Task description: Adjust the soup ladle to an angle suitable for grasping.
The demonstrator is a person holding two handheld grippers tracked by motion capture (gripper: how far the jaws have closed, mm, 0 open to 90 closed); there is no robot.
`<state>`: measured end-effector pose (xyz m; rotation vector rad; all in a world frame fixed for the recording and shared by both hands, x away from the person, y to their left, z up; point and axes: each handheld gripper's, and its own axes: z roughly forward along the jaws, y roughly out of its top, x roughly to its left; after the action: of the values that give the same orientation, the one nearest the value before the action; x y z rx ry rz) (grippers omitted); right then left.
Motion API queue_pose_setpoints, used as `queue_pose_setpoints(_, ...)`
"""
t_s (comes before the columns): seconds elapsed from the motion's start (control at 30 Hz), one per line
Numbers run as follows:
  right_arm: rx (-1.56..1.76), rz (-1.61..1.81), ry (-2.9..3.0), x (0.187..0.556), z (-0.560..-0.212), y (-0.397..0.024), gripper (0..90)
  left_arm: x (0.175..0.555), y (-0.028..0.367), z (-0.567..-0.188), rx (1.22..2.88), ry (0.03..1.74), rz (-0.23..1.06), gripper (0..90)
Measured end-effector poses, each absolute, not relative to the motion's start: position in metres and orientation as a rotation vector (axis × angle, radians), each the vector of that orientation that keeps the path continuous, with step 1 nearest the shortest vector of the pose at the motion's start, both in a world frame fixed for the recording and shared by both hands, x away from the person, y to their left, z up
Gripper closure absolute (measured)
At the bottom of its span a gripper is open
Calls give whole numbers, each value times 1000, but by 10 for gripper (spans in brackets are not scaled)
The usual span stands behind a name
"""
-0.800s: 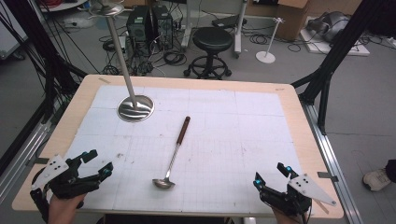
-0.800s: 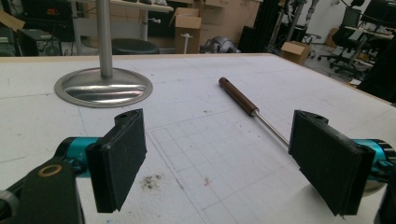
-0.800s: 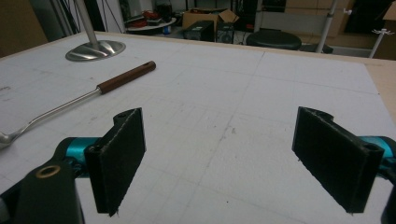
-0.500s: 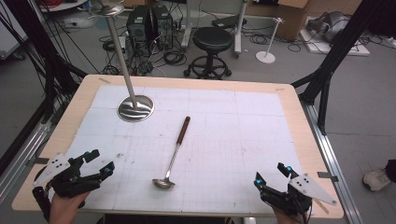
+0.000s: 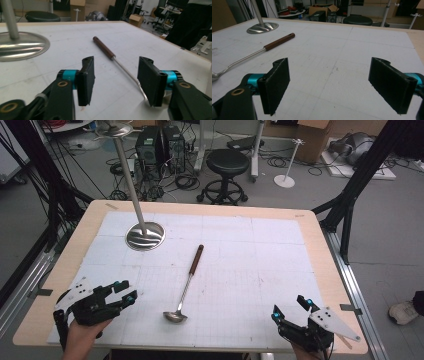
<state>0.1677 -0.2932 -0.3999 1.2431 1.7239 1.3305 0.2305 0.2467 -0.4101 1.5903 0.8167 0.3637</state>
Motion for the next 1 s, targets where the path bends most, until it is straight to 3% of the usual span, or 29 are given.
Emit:
queue_pose_setpoints(0.23,1248,1337,1718,167,-399,-294,161,241,211,-397,1673,742,338,838)
queue_pose_setpoints(0.3,1248,1340,1718,167,-399,-293,161,244,201,-394,1713,732,339,887)
queue_pose_setpoints(1.0,1237,1339,1735,169,-400,-292,161,283,110,-409,2073,593,205,896)
